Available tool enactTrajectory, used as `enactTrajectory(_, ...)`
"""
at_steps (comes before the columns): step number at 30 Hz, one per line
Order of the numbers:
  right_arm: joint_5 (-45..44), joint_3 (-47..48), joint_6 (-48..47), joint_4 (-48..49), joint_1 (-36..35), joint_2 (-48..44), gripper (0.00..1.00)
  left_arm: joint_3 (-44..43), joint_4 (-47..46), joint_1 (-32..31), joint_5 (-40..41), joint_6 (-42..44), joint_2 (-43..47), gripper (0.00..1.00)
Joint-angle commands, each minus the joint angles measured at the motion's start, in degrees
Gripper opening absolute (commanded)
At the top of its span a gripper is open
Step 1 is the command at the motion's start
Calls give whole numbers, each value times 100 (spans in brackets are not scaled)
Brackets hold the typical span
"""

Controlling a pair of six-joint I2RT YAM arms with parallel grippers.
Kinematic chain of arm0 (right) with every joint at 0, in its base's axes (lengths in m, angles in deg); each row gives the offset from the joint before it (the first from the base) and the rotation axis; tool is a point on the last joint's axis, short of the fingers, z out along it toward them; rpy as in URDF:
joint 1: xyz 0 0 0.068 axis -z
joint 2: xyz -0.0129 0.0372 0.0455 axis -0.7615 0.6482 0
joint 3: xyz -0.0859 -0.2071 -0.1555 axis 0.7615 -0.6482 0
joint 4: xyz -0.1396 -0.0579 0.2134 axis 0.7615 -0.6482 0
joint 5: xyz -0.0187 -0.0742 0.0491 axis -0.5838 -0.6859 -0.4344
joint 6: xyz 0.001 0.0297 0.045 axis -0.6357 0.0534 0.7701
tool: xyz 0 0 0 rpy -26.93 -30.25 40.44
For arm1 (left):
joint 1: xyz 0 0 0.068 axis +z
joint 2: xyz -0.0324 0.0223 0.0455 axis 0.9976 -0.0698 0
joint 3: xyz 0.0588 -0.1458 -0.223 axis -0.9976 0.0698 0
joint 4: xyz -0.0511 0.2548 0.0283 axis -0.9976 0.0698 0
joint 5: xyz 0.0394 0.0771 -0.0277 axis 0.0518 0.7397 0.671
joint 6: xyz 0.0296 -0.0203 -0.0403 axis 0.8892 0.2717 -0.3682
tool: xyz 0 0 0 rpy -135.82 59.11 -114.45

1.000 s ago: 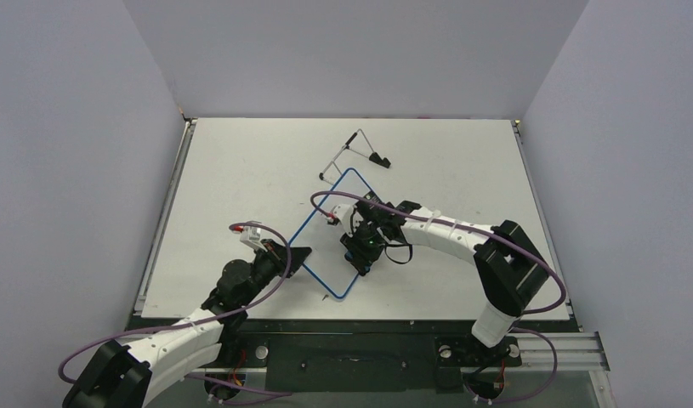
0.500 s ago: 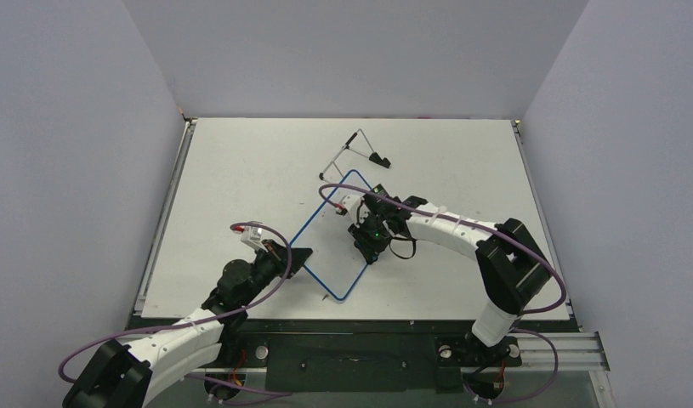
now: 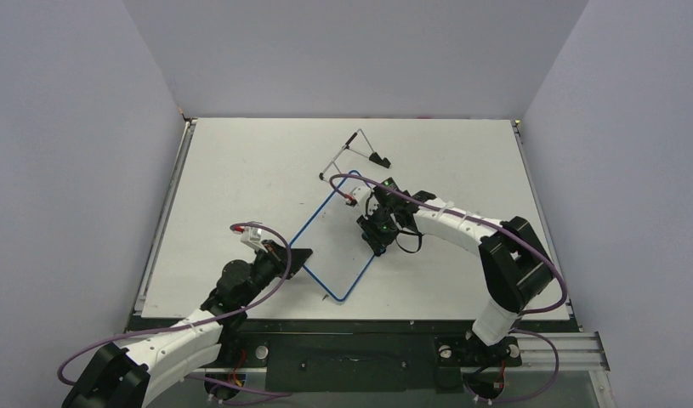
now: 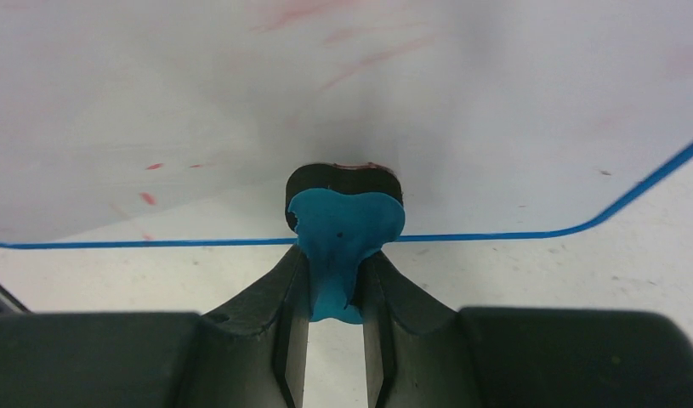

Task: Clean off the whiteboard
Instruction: Erase the whiteboard at the center of the board.

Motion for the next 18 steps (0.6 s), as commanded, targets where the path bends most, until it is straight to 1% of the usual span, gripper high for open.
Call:
enactTrajectory(1, 196, -65, -89, 193, -408, -40, 0, -33, -912, -4, -245, -156, 58, 0)
enactTrajectory(5, 721, -16, -397, -40, -1007, -203, 0, -13, -840, -4, -215, -171, 161, 0)
enactTrajectory(6, 833, -15, -427, -87, -1073, -238, 0, -23, -815, -4, -212, -171, 190, 0)
enactTrajectory(8, 764, -6, -429, -47, -1127, -352, 0, -29, -719, -4, -210, -177, 277, 0)
enactTrajectory(11, 384, -74, -165, 224, -752, -400, 0, -22, -635, -2, -189, -162, 369, 0)
enactTrajectory(14, -88, -151, 219, 501, -141, -323, 0, -29, -651, 6, -190, -153, 349, 0)
enactTrajectory(16, -361, -177, 406, 596, 84, -223, 0, -44, -699, 4, -203, -157, 304, 0)
enactTrajectory(18, -434, -185, 466, 609, 120, -146, 0, -47, -799, 2, -214, -174, 211, 0)
